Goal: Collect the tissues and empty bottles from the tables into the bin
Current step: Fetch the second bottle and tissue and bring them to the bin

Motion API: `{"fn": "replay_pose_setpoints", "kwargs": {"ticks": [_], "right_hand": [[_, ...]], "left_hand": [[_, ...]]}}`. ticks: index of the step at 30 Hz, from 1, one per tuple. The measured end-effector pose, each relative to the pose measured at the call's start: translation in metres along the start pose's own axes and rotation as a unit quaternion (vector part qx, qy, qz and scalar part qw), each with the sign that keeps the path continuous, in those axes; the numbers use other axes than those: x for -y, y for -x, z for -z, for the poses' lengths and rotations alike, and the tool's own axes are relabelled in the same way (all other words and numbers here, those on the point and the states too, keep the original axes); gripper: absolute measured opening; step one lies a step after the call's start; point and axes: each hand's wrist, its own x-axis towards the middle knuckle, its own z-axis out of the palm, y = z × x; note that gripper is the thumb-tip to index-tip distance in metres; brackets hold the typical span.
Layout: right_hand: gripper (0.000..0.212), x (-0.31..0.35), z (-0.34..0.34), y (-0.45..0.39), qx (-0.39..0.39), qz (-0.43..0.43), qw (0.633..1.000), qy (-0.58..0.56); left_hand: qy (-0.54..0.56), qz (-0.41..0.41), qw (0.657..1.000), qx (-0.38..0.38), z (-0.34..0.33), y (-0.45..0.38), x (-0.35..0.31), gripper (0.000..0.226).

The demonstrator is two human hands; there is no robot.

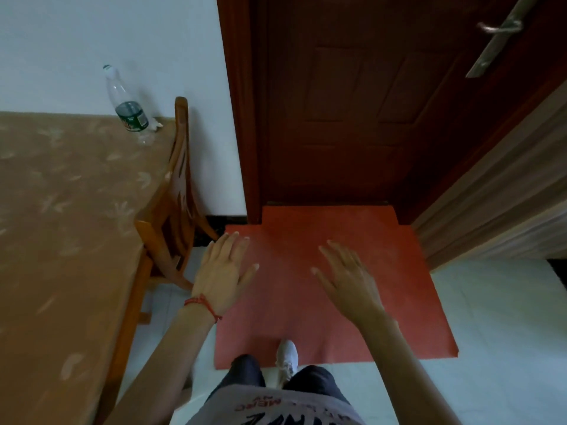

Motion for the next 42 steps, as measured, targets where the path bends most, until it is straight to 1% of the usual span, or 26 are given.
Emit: {"fn": "replay_pose_setpoints", "kwargs": {"ticks": [1,3,4,7,12,14,19,21,25,27,30,31,34,35,38,42], "right_hand": [[0.052,-0.003,0.004,-0.016,0.009,0.002,1.0,0.006],[0.058,-0.007,0.012,-0.044,0.001,0.005,1.0,0.011],[0.059,-0.008,0.015,-0.057,-0.006,0.008,1.0,0.008],[0.052,-0.008,0.018,-0.095,0.012,0.013,1.0,0.0],[0.064,-0.003,0.014,-0.165,0.019,0.015,1.0,-0.002],[0.066,0.002,0.014,-0.196,0.006,0.019,1.0,-0.01],[0.052,0.02,0.022,-0.271,0.001,0.034,0.999,-0.017],[0.052,0.026,0.026,-0.296,-0.011,0.038,0.999,-0.014],[0.051,0.034,0.03,-0.343,-0.005,0.054,0.998,-0.024],[0.053,0.039,0.031,-0.362,-0.002,0.071,0.997,-0.027],[0.064,0.049,0.032,-0.397,0.007,0.112,0.993,-0.033],[0.064,0.053,0.032,-0.409,0.015,0.128,0.991,-0.034],[0.05,0.065,0.033,-0.447,0.042,0.19,0.98,-0.03],[0.049,0.07,0.034,-0.459,0.053,0.215,0.975,-0.032],[0.048,0.087,0.037,-0.494,0.085,0.28,0.956,-0.036],[0.047,0.106,0.034,-0.532,0.106,0.348,0.93,-0.04]], "left_hand": [[0.0,0.004,1.0,0.002,0.002,-0.012,0.0,0.088],[-0.005,0.011,1.0,0.004,0.006,-0.034,0.002,0.088],[-0.015,0.017,1.0,0.002,0.008,-0.044,0.004,0.086],[-0.023,0.042,0.999,0.015,0.013,-0.076,0.011,0.077],[-0.021,0.039,0.999,-0.002,0.02,-0.138,0.034,0.074],[-0.022,0.04,0.999,-0.004,0.025,-0.165,0.046,0.074],[-0.024,0.045,0.999,-0.021,0.046,-0.229,0.072,0.074],[-0.019,0.053,0.998,-0.028,0.054,-0.249,0.083,0.074],[-0.021,0.075,0.996,-0.034,0.065,-0.28,0.103,0.072],[-0.013,0.098,0.994,-0.036,0.067,-0.29,0.112,0.072],[-0.007,0.136,0.99,-0.042,0.072,-0.301,0.121,0.073],[-0.006,0.151,0.987,-0.045,0.073,-0.305,0.124,0.073],[-0.004,0.207,0.976,-0.065,0.077,-0.311,0.132,0.074],[0.0,0.226,0.972,-0.07,0.079,-0.313,0.134,0.075],[0.005,0.282,0.955,-0.093,0.083,-0.318,0.142,0.076],[0.02,0.351,0.928,-0.121,0.086,-0.322,0.149,0.078]]}}
